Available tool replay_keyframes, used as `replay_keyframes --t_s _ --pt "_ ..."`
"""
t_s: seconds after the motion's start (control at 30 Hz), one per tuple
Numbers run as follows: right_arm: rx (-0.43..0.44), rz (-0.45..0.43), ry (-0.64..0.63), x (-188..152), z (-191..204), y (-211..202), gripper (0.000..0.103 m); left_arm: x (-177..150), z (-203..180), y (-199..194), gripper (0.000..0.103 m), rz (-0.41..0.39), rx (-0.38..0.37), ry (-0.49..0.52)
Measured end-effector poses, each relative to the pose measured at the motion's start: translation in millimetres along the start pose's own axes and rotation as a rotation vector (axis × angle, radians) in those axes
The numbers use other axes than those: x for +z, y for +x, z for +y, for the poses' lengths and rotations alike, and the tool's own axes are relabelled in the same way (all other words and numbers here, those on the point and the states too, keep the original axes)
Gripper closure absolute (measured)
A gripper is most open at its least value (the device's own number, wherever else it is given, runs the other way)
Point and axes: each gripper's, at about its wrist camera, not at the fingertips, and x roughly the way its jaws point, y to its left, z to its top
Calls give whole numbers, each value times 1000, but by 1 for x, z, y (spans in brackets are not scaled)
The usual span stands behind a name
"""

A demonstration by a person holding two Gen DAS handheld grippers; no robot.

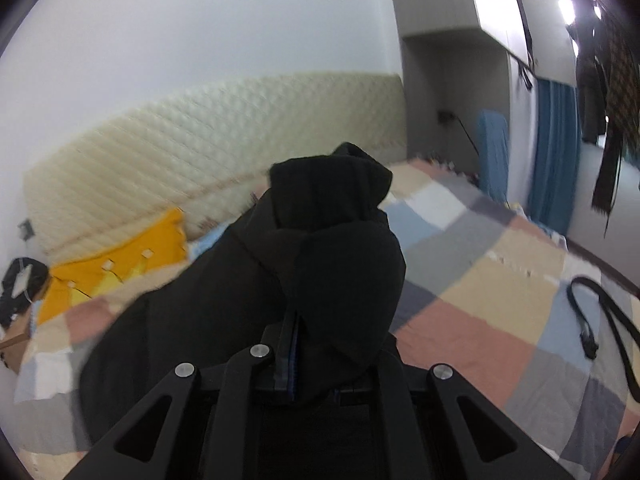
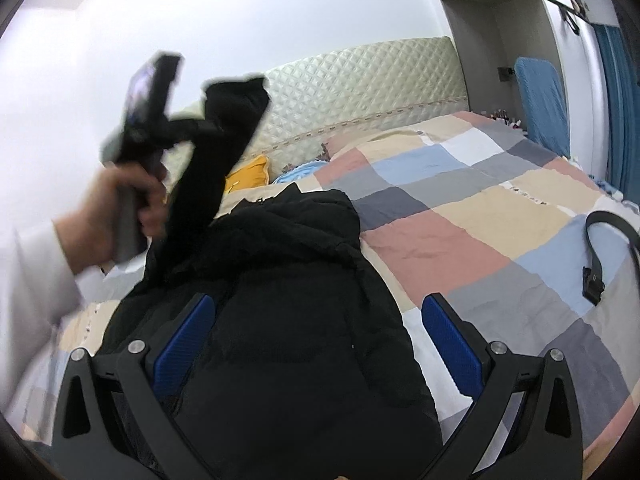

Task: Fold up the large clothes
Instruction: 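Fold the held sleeve across the jacket body and release it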

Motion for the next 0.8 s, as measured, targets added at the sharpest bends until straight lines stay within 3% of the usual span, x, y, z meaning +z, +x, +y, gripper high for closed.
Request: replay_keyframes --t_s 0.13,0.43,0.57,0.8 --pt "-13 9 18 2 -9 10 0 -32 -22 57 93 78 -39 -17" --pt "-26 36 37 -4 -21 26 0 -99 -42 151 92 272 -19 -5" --pt "-25 64 27 -8 -20 34 0 -107 -38 156 92 285 -26 -55" --pt "-46 54 9 -8 -20 33 0 -99 -47 138 89 301 42 -11"
